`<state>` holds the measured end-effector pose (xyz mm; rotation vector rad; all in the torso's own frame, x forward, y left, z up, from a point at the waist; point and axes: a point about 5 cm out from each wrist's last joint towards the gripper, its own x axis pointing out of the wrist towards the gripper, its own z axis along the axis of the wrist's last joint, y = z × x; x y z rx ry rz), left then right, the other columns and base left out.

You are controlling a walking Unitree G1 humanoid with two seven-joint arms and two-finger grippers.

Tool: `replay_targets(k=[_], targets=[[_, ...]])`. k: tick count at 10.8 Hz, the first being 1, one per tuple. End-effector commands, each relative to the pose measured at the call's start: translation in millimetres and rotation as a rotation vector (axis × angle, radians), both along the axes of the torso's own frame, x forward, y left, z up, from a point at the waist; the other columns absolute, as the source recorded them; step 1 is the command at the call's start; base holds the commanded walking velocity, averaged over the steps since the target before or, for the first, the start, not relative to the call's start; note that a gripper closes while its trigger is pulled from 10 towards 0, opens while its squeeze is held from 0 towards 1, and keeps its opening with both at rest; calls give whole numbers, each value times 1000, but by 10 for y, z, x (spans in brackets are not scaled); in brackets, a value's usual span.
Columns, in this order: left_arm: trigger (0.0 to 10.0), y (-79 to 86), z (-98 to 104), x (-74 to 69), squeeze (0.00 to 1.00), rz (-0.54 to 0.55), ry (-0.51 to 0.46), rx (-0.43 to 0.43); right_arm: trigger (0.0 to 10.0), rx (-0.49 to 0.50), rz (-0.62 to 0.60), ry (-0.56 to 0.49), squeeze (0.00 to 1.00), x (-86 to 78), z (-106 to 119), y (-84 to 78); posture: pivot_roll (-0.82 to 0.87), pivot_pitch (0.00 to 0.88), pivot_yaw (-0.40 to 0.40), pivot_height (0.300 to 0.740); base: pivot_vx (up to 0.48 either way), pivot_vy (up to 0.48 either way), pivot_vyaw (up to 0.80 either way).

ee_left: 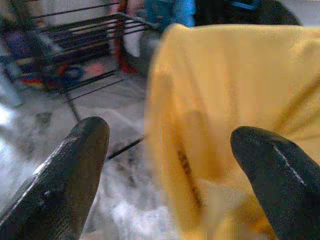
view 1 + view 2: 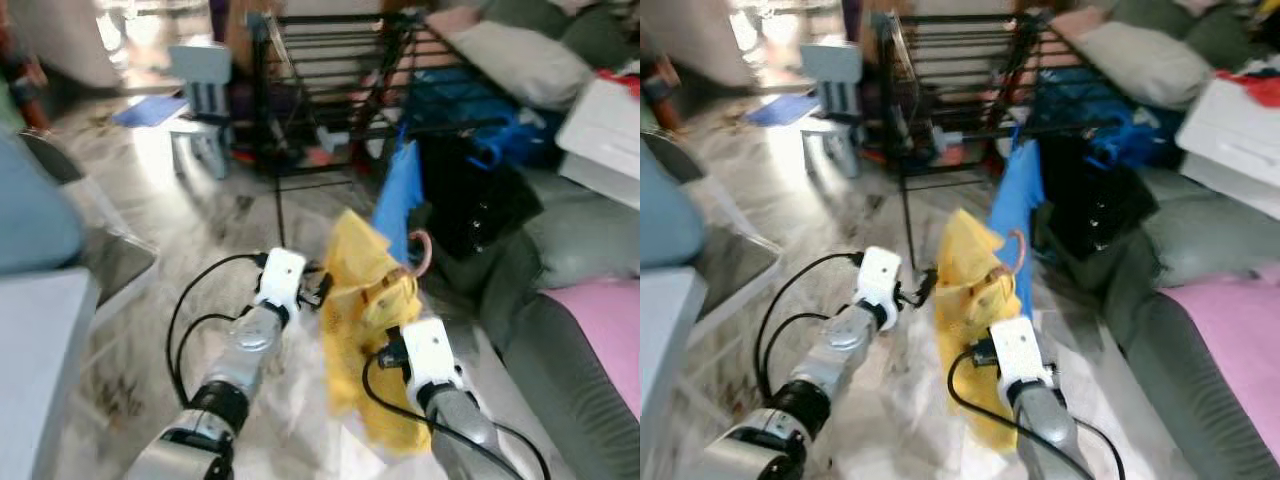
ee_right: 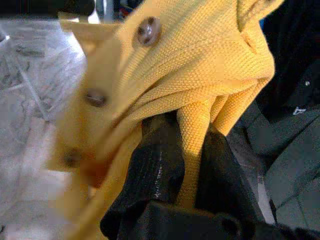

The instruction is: Hang hanger

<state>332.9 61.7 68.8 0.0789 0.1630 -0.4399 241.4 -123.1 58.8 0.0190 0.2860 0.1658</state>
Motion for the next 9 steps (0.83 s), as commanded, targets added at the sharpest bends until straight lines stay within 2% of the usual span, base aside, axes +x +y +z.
replay_targets(k=[1,7,9], targets=[[10000,-69,32,0,0,-33,-13,9,10000,0,2,-19,0,41,62,-17,-51,0,-4,740,375,296,0],[10000,-121,20,-32,0,-63,-14,2,10000,-24,-17,2,0,62,32,-46,-56,0,-3,740,468,0,0],[10000,-140,13,-42,0,-72,-19,17,10000,-48,-51,36,0,77,-12,-111,-56,0,-4,740,480,0,0]])
